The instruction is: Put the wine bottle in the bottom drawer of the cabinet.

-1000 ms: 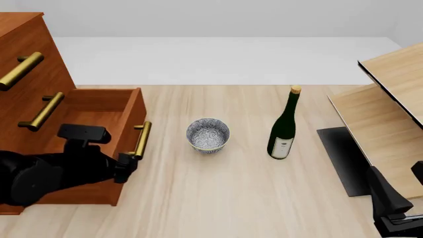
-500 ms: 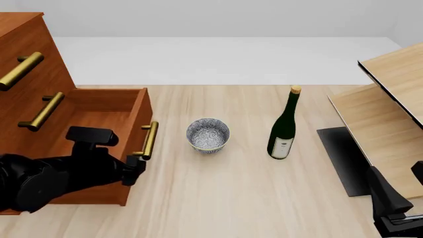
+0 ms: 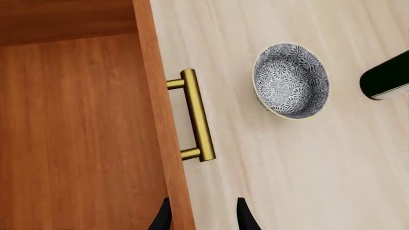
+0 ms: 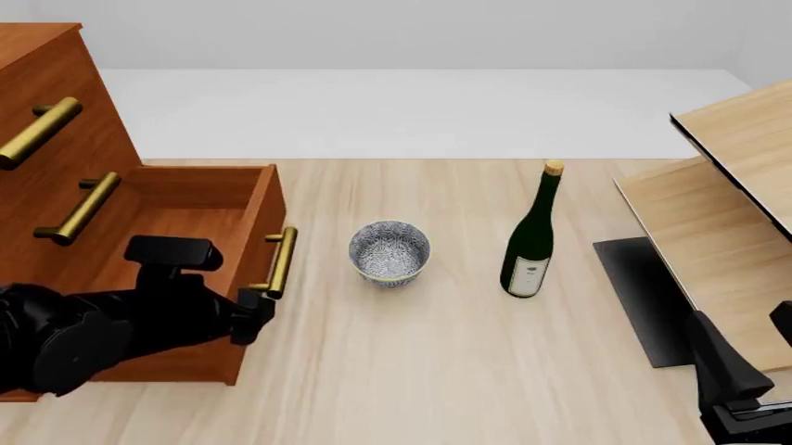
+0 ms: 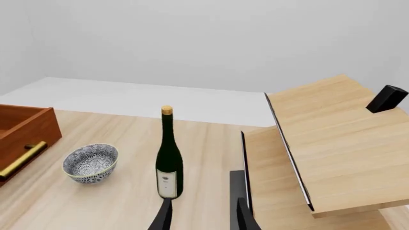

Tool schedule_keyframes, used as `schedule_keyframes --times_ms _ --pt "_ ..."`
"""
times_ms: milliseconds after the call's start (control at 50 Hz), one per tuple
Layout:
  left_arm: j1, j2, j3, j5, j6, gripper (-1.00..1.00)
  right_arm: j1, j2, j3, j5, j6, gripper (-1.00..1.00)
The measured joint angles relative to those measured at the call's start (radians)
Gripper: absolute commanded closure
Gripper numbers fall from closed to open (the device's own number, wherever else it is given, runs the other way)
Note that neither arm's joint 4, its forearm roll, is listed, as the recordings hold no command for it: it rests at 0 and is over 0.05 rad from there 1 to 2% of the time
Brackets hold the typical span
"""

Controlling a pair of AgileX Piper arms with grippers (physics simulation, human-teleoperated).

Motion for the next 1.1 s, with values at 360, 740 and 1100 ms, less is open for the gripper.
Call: schedule_keyframes --times_ms 360,740,1100 --pt "-0.004 -0.030 -0.030 0.091 0.014 -1.00 0.001 0.001 0.000 0.000 0.000 -1.00" --pt "-0.026 -0.138 -0.126 0.237 0.067 -1.00 0.003 0.004 0.000 -0.003 -0.001 -1.00" --pt "-0.074 -0.216 -0.314 0.309 0.154 -1.00 0.006 0.006 -0.001 -0.006 -0.005 -1.00"
